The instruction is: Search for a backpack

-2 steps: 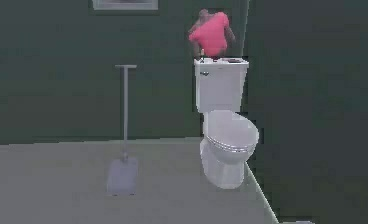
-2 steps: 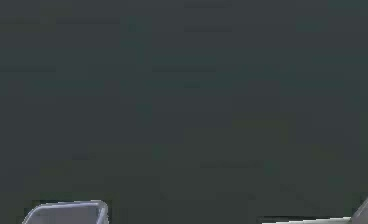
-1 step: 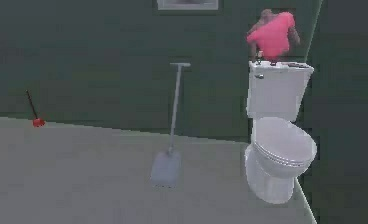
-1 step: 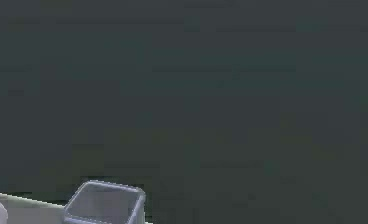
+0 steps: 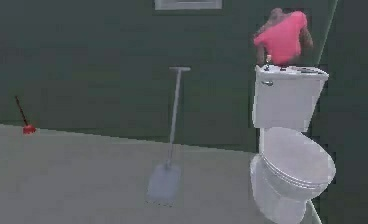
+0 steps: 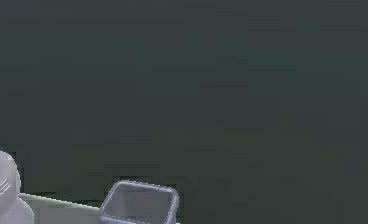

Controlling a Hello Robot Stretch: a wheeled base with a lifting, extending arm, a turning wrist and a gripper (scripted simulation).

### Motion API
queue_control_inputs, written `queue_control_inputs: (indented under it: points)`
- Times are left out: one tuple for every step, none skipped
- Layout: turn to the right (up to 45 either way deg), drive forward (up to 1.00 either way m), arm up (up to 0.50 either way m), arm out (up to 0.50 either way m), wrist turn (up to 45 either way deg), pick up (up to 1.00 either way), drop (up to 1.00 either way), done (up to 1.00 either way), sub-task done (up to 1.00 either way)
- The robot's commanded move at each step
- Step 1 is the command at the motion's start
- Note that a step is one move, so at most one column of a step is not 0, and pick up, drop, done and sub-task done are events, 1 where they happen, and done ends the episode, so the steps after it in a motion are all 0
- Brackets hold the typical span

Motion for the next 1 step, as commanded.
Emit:
queue_control_inputs:
  points:
    - [-42.0, 0.0, 0.0, 0.0, 0.0, 0.0, 0.0, 0.0, 0.0]
